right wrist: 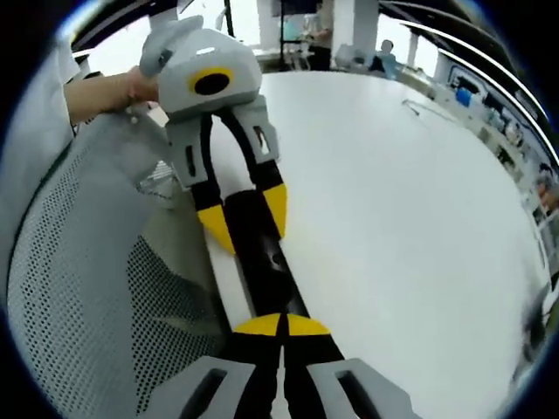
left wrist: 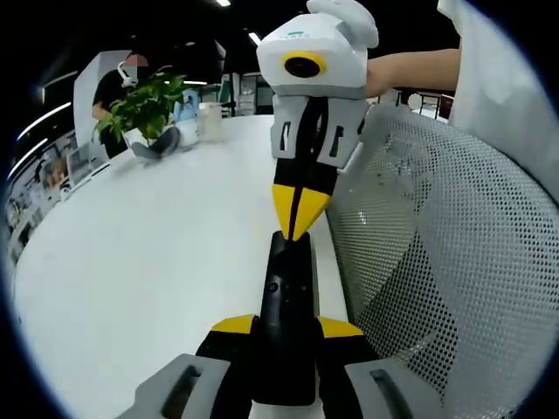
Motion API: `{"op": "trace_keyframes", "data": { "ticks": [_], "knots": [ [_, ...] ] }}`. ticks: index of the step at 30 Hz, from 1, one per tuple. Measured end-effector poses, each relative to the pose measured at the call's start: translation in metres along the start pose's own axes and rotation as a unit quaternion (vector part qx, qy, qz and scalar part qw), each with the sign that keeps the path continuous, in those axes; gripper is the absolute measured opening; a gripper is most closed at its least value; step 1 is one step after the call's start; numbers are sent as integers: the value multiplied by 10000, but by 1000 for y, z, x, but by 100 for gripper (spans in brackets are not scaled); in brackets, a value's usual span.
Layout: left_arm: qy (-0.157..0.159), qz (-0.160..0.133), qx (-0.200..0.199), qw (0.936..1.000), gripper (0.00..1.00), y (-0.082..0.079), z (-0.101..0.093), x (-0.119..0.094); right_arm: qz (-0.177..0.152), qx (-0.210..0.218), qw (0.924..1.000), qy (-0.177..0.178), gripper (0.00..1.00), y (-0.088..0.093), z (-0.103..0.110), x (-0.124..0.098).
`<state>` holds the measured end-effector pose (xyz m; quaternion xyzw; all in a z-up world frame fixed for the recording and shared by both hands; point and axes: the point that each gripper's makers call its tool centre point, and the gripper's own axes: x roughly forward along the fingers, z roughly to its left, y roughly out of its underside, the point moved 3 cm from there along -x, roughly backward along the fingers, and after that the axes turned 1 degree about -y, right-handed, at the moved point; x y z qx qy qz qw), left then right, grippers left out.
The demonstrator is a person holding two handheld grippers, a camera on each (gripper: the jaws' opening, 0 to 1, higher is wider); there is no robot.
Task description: Press the specified remote control buttons in sequence, fully releasing each button before pressing the next.
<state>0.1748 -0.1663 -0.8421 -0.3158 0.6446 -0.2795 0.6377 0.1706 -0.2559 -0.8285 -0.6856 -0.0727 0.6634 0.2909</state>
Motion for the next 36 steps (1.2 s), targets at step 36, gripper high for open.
{"op": "trace_keyframes", "data": {
  "ticks": [36],
  "knots": [
    [6,-11,-12,10000,25,0,0,0,242,-462,9984,-219,0,-10,5,9]
  ]
}}
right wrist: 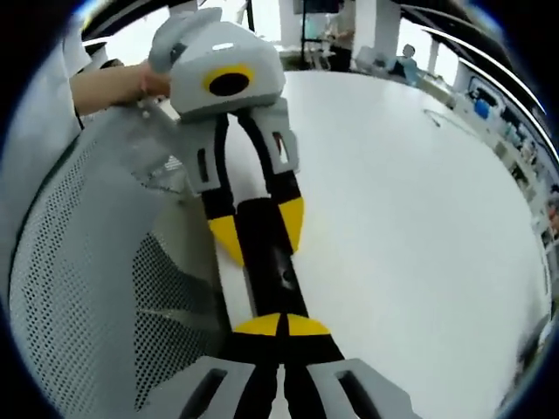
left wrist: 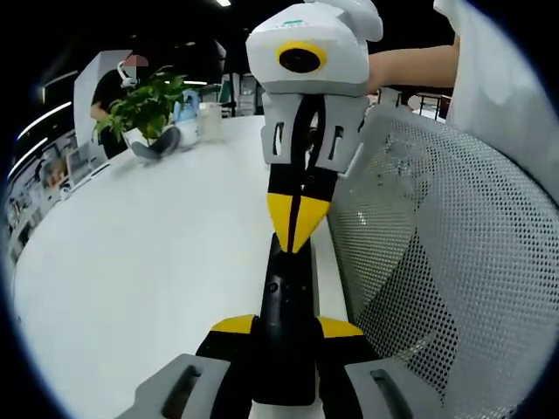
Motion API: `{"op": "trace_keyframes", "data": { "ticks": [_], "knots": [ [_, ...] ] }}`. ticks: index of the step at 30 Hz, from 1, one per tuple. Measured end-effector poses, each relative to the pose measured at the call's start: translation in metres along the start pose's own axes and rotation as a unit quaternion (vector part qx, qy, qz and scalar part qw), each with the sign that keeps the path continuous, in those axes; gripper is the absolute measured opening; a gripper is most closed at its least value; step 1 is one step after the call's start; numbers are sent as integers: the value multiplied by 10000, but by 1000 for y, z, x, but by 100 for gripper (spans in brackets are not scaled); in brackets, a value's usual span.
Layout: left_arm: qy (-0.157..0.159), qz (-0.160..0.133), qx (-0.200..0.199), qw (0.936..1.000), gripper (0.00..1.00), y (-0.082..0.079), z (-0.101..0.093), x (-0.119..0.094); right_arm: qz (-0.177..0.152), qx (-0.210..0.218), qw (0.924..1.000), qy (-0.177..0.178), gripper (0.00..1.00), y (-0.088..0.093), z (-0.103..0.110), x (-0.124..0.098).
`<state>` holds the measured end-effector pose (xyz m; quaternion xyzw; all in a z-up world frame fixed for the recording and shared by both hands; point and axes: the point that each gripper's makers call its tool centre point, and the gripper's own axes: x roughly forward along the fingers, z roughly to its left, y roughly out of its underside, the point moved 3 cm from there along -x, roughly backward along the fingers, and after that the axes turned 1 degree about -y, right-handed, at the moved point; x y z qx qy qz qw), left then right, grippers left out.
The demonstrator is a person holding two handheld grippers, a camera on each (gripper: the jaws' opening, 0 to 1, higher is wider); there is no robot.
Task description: Press the specified remote control buttons in sequence, fully releasing each button before pressing the next.
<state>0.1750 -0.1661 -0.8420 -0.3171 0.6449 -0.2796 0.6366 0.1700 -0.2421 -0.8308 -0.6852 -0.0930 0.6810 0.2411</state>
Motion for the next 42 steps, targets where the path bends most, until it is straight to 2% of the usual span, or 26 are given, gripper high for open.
{"op": "trace_keyframes", "data": {
  "ticks": [1,2,4,9,14,16,18,19,24,29,33,37,42],
  "knots": [
    [-1,1,6,10000,25,0,0,0,-42,-279,9996,-100,0,-3,1,-1],
    [0,0,-5,10000,25,0,0,0,49,-204,9998,-43,0,-1,1,0],
    [2,2,-2,10000,25,0,0,0,75,-336,9994,-49,0,-3,1,-1],
    [2,9,10,10000,25,0,0,0,408,-763,9962,-102,0,-4,1,1],
    [0,16,17,10000,25,0,0,0,784,-879,9929,-152,0,-7,1,3],
    [-1,14,18,10000,25,0,0,0,807,-891,9926,-165,0,-7,0,3],
    [-2,15,19,10000,25,0,0,0,763,-712,9944,-163,0,-6,0,2],
    [-1,13,15,10000,25,0,0,0,651,-531,9964,-133,0,-6,-1,2],
    [-2,11,19,10000,25,0,0,0,98,-195,9997,-70,0,-2,-1,0],
    [-5,-3,13,10000,25,0,0,0,-276,-160,9995,-39,0,1,0,-2],
    [-36,20,107,9999,25,0,-1,1,-293,-294,9991,81,0,0,3,-2],
    [-30,14,92,10000,25,0,-1,0,-316,-250,9992,87,0,-2,3,-2],
    [-35,3,75,10000,25,0,0,0,-274,-339,9990,133,11,-2,0,-1]
  ]
}}
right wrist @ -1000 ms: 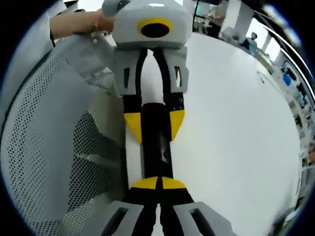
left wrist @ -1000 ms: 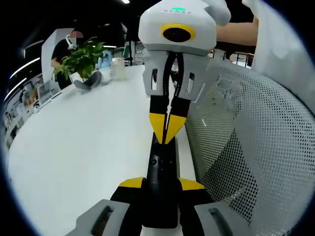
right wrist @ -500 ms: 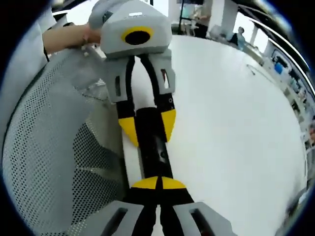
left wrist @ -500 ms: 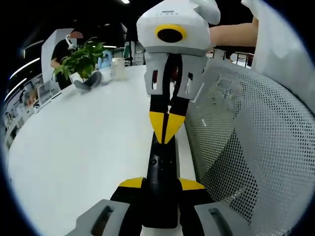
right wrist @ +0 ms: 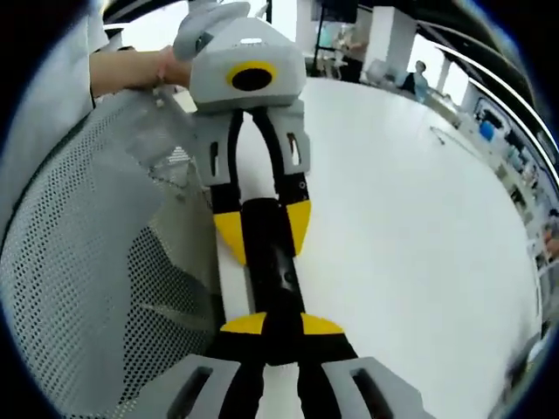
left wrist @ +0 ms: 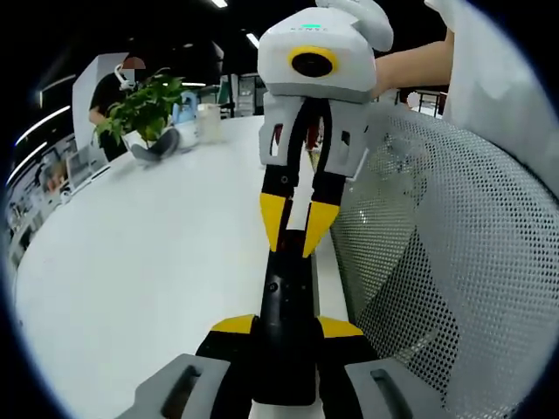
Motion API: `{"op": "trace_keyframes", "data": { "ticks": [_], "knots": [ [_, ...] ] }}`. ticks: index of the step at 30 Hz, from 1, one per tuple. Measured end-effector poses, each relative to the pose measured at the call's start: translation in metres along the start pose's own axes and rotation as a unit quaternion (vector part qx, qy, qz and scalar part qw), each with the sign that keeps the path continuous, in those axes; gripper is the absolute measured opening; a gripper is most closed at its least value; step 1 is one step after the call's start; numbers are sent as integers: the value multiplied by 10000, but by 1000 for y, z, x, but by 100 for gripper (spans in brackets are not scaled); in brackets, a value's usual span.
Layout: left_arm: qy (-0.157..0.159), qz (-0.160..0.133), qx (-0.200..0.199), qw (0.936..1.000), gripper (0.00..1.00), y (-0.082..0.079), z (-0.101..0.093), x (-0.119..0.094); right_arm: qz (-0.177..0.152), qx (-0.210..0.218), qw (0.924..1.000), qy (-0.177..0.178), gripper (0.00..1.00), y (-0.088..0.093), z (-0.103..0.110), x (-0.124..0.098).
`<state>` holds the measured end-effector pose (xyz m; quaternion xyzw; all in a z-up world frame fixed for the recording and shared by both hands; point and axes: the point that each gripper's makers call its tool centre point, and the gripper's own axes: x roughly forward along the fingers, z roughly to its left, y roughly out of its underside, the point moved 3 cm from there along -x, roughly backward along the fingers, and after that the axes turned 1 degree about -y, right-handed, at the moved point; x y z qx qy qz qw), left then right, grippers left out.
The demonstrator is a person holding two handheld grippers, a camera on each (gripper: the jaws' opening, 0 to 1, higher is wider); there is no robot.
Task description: Press the specified remote control buttons in sequence, fully releasing each button before pressing the next.
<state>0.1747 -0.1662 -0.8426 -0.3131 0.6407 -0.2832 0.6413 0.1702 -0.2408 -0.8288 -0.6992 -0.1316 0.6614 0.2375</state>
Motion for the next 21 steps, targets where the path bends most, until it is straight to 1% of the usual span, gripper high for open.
{"op": "trace_keyframes", "data": {
  "ticks": [1,4,7,10,12,13,14,15,17,18,20,21],
  "knots": [
    [2,-1,-4,10000,25,0,0,0,18,-17,10000,-59,9,0,1,0],
    [7,0,-2,10000,25,0,0,0,56,-185,9997,-133,9,-1,2,1],
    [5,1,2,10000,25,0,0,0,150,-473,9986,-180,8,-2,3,2],
    [5,-4,4,10000,25,0,0,0,260,-543,9979,-254,8,-3,2,3],
    [6,-8,0,10000,25,0,0,0,435,-500,9971,-380,8,-4,0,3],
    [6,-21,-15,10000,25,0,0,0,597,-414,9964,-445,8,-4,0,4],
    [9,-31,-26,10000,25,0,0,0,730,-500,9949,-489,8,-5,0,4],
    [11,-34,-33,10000,25,0,0,0,925,-775,9912,-551,8,-6,0,5],
    [12,-32,-24,10000,25,0,0,0,1186,-1071,9854,-583,8,-7,1,6],
    [11,-30,-14,10000,25,0,0,0,1325,-1120,9832,-564,8,-8,1,7],
    [8,-34,-18,10000,25,0,0,0,1406,-1207,9811,-555,7,-9,2,8],
    [7,-38,-25,10000,25,0,0,0,1452,-1102,9819,-520,7,-9,2,9]
  ]
}}
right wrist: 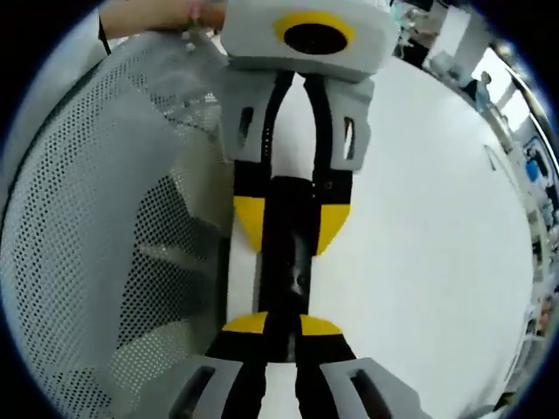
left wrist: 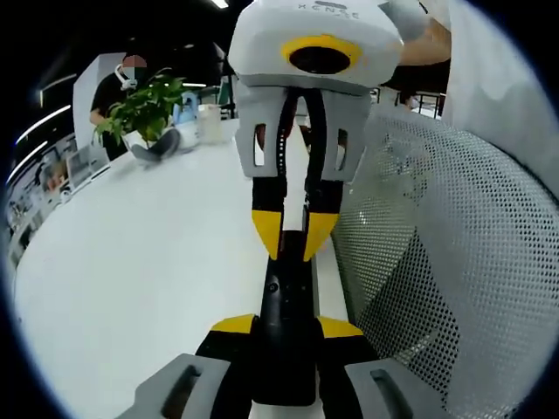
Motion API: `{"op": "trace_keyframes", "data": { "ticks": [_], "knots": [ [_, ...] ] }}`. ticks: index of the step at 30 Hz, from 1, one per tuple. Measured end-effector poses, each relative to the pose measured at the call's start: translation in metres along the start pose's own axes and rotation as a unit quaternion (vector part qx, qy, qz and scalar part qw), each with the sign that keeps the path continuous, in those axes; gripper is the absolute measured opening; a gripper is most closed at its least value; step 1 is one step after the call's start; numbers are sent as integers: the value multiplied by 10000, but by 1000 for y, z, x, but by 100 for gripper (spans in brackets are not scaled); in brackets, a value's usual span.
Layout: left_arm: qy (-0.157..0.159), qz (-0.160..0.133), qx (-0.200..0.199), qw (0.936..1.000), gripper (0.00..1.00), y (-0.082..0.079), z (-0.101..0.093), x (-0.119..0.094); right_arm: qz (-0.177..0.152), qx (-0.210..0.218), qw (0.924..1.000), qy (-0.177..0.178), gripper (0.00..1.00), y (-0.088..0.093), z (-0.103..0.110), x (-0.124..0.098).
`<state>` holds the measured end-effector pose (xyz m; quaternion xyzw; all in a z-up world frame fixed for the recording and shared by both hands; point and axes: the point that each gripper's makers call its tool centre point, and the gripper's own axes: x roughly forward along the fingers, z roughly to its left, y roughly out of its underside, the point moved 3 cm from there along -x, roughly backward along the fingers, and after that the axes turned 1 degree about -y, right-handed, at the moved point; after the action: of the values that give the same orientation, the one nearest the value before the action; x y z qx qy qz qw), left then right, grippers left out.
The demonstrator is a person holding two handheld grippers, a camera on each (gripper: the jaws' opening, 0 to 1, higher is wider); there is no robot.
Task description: Press the specified remote control buttons in sequence, fully releasing each button before pressing the next.
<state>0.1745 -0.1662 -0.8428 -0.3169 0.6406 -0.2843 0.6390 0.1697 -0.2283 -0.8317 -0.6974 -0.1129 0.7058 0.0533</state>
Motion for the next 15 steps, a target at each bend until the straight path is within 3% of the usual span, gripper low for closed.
{"op": "trace_keyframes", "data": {
  "ticks": [3,5,6,11,12,14,15],
  "knots": [
    [14,-49,-34,10000,25,0,0,0,201,-36,9998,51,7,0,0,1],
    [21,-50,-28,10000,25,0,0,0,224,297,9993,52,8,1,0,0],
    [20,-45,-28,10000,25,0,0,0,196,266,9994,44,8,0,-1,0],
    [12,-48,-24,10000,25,0,0,0,-73,406,9991,109,9,4,0,-2],
    [9,-47,-20,10000,25,0,0,0,-229,274,9992,184,9,5,1,-2],
    [6,-48,-22,10000,25,0,0,0,-536,659,9959,322,9,5,1,-3],
    [6,-47,-19,10000,25,0,0,0,-676,622,9951,369,9,6,1,-3]
  ]
}}
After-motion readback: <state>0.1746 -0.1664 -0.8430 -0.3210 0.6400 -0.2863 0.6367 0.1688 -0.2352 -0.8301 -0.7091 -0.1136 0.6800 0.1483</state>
